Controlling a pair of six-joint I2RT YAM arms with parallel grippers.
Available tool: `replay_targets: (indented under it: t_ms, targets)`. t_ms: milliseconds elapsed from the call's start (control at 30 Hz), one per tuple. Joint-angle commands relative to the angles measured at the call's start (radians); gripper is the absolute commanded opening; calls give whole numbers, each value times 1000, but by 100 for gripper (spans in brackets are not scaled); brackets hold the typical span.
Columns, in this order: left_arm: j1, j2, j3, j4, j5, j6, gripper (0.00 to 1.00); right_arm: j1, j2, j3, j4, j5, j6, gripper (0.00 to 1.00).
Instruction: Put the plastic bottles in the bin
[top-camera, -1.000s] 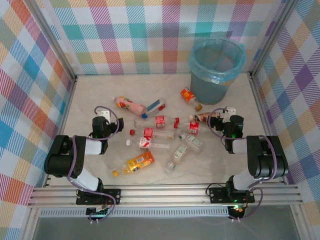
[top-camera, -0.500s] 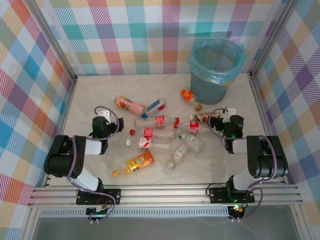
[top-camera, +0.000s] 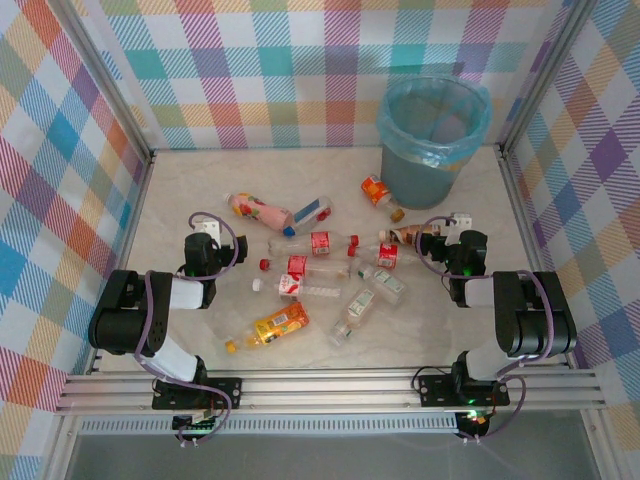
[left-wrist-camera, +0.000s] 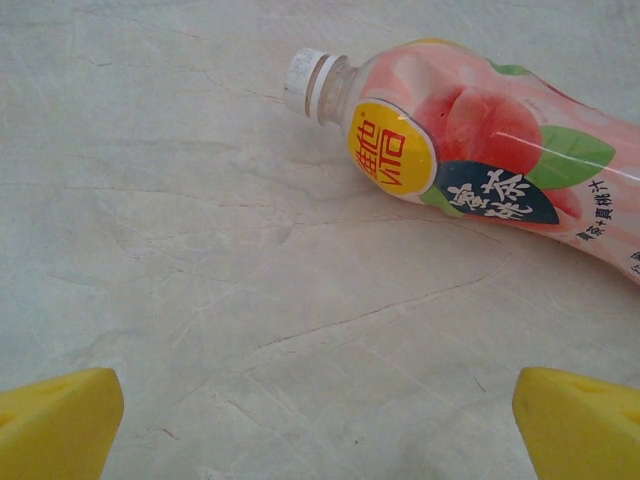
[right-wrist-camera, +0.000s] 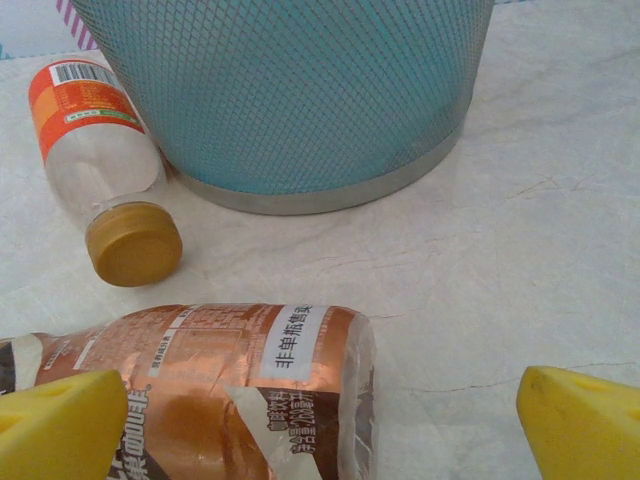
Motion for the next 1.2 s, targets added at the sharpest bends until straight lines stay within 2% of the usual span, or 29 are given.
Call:
replay_targets:
  t_ms: [0,200,367,500,633,767,833,967,1100,1167]
  targets:
    - [-2,-59,55,-95,-15,-12,99,6,-95,14,-57,27,-1,100]
    - [-41,-281,67,-266,-152,-37,97,6,-384,54,-449,133,82,99]
    - [-122,-501,181,-577,-219,-94,94,6,-583,147,-845,159,186,97]
    - [-261,-608,361,-882,-239,-72,92,6,-716,249,-1127,55,297,92]
    - [-389,-639,561,-1234,-127,72,92,11,-814,329,-1265,-165,340,84]
    - [-452,-626,729,-1634,127,355,91,32,-832,412,-1352,-347,323,82]
    - [-486,-634,747,-1795,164,472,91,55,-821,450,-1377,-442,315,80]
    - [-529,-693,660,-1939,189,635,89,161,-806,492,-1378,-502,313,76]
    - [-574,-759,537,-1978,233,710,90,367,-770,547,-1396,-447,284,77]
    - [-586,-774,488,-1974,246,706,90,467,-743,571,-1409,-404,268,77]
